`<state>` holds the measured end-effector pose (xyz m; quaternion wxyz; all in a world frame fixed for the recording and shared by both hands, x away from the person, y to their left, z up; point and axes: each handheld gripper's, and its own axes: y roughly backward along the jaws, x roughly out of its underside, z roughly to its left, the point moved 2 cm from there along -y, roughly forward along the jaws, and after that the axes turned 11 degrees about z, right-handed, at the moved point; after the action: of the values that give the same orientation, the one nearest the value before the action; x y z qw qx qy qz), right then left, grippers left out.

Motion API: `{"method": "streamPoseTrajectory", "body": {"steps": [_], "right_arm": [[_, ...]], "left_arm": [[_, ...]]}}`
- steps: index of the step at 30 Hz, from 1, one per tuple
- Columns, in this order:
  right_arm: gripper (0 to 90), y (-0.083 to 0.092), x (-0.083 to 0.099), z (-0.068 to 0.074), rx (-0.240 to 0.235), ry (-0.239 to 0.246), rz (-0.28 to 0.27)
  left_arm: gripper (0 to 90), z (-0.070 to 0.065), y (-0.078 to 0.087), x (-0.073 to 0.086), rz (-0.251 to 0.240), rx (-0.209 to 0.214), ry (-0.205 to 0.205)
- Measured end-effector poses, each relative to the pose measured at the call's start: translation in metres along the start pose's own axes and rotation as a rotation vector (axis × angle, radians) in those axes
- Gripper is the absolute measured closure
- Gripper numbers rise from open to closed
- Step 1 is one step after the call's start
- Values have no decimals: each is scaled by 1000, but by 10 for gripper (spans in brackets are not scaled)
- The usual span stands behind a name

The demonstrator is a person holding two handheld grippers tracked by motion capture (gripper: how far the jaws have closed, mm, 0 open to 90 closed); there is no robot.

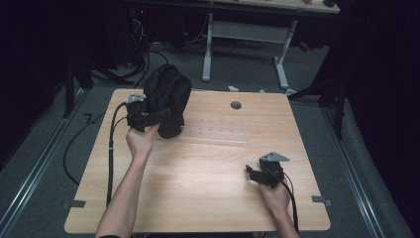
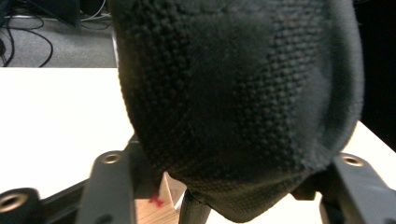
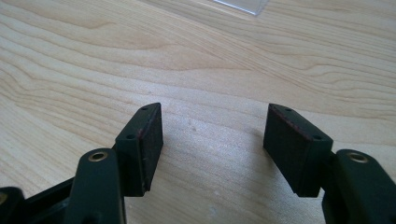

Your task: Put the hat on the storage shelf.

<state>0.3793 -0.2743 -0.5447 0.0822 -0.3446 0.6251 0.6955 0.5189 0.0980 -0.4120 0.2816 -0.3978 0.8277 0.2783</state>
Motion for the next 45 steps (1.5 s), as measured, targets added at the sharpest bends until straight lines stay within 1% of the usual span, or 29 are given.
{"method": "streamPoseTrajectory", "body": {"steps": [2,4,7,9,10,11,14,16,18,22,27,32,35,37,41,45], "right_arm": [[379,0,0,0,0,-1,1],[379,0,0,0,0,-1,1],[379,0,0,0,0,0,0],[379,0,0,0,0,0,0],[379,0,0,0,0,0,0],[379,0,0,0,0,-1,0],[379,0,0,0,-1,-1,0],[379,0,0,0,-1,0,0],[379,0,0,0,-1,0,0],[379,0,0,0,0,-1,0],[378,0,0,0,0,-1,0],[378,0,0,0,0,0,0],[378,0,0,0,0,-1,1],[379,0,0,0,-1,0,0],[379,0,0,0,0,-2,1],[379,0,0,0,-1,0,0]], "left_arm": [[337,0,3,0,6,14,5],[311,-1,7,-2,3,22,7],[272,-4,15,-3,13,34,9],[267,-5,23,-3,6,47,-4],[253,-5,26,-2,1,41,-12],[236,-4,30,0,0,39,-20],[223,0,40,7,8,44,-32],[219,4,47,14,25,44,-48],[214,8,53,23,36,41,-73],[214,19,65,39,55,31,-93],[218,30,73,54,67,18,-92],[223,39,76,69,94,12,-97],[228,45,76,80,116,1,-97],[233,50,75,88,139,-13,-109],[243,58,73,104,192,-25,-133],[250,62,73,115,198,-34,-145]]}}
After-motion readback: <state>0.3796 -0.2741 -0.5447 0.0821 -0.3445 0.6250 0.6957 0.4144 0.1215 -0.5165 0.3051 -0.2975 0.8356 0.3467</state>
